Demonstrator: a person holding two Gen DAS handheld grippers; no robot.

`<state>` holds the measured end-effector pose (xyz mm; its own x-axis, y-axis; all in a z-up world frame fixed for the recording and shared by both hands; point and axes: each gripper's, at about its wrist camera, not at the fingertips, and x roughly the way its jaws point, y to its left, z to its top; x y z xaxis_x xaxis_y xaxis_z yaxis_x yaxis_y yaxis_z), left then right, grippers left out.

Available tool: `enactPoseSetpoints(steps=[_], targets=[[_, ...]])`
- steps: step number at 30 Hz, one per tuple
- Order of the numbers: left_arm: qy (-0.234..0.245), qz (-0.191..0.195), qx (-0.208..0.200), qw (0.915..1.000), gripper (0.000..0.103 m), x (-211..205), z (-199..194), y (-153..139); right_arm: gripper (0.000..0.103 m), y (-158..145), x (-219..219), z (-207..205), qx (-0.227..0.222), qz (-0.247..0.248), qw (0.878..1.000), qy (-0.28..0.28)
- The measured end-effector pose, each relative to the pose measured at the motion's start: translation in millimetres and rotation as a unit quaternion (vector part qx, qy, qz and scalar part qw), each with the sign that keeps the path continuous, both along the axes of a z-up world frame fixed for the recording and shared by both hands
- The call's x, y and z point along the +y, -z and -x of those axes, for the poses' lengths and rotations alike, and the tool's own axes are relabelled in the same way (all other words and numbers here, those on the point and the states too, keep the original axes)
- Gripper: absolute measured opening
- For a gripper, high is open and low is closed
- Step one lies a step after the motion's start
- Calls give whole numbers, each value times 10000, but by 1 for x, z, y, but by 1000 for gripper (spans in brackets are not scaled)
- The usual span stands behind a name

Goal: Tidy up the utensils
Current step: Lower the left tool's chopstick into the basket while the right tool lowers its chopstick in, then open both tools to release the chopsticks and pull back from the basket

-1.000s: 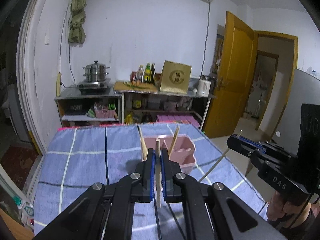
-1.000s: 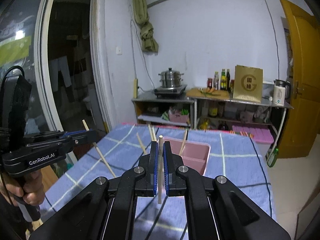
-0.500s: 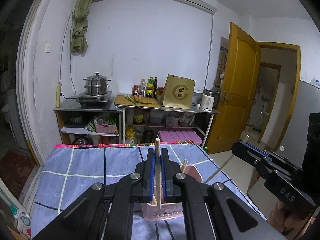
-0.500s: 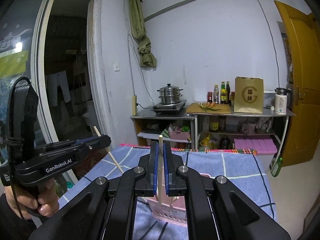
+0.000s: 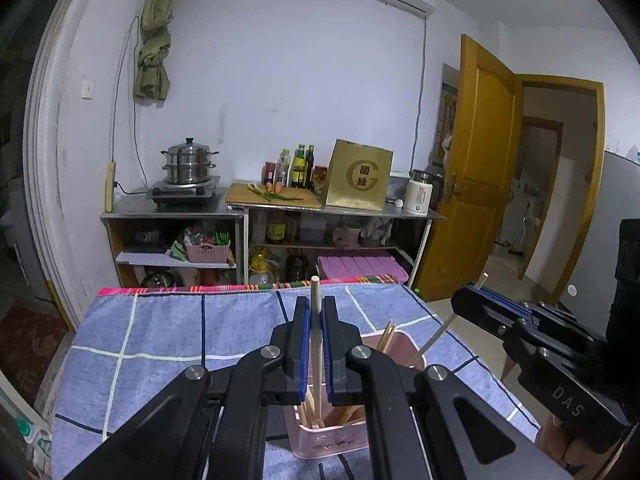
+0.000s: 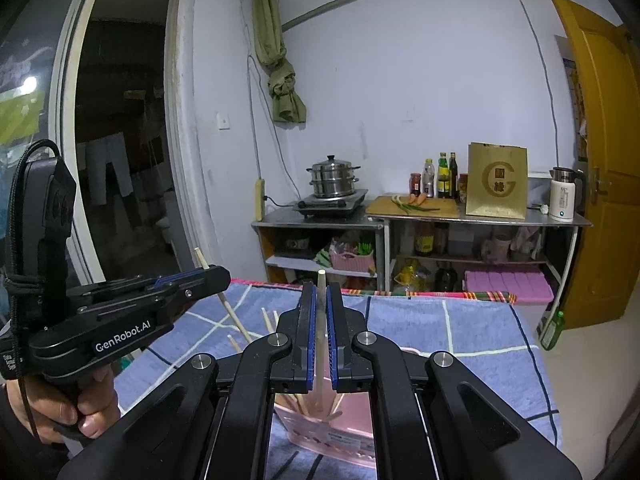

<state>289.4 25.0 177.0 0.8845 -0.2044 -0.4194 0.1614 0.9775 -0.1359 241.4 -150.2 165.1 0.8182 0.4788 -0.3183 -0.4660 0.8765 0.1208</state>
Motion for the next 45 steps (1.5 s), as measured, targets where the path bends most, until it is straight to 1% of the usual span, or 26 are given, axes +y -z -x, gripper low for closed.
enactPoseSetpoints(steps=[4,13,18,24,25,27,30,31,37,41,45], targets=[[25,10,148,9999,5,-1,-7,12,5,7,2,-5,70,40,10000,-13],[81,-99,524,9985,6,-5,-18,39,5,26,4,-17,346,116,9993,-10],[87,-100,499,9987,6,-4,-16,41,5,38,2,-26,579,145,9982,-2],[106,-244,476,9985,6,-7,-14,42,5,49,1,-29,773,205,9968,3],[103,-265,484,9984,7,-8,-16,41,5,49,2,-29,788,228,9966,-1],[120,-288,501,9983,12,-9,-15,40,5,49,2,-28,793,265,9965,-9],[126,-253,520,9982,21,-8,-12,39,12,45,1,-24,739,264,9969,-19],[123,-243,509,9983,23,-7,-10,39,12,44,0,-22,728,250,9970,-17],[90,-201,470,9987,24,-3,1,33,12,39,-7,-11,662,188,9976,3],[73,-150,392,9991,24,0,19,30,12,35,-15,3,578,160,9982,25],[61,-100,342,9993,25,4,45,34,12,33,-26,24,513,98,9986,16]])
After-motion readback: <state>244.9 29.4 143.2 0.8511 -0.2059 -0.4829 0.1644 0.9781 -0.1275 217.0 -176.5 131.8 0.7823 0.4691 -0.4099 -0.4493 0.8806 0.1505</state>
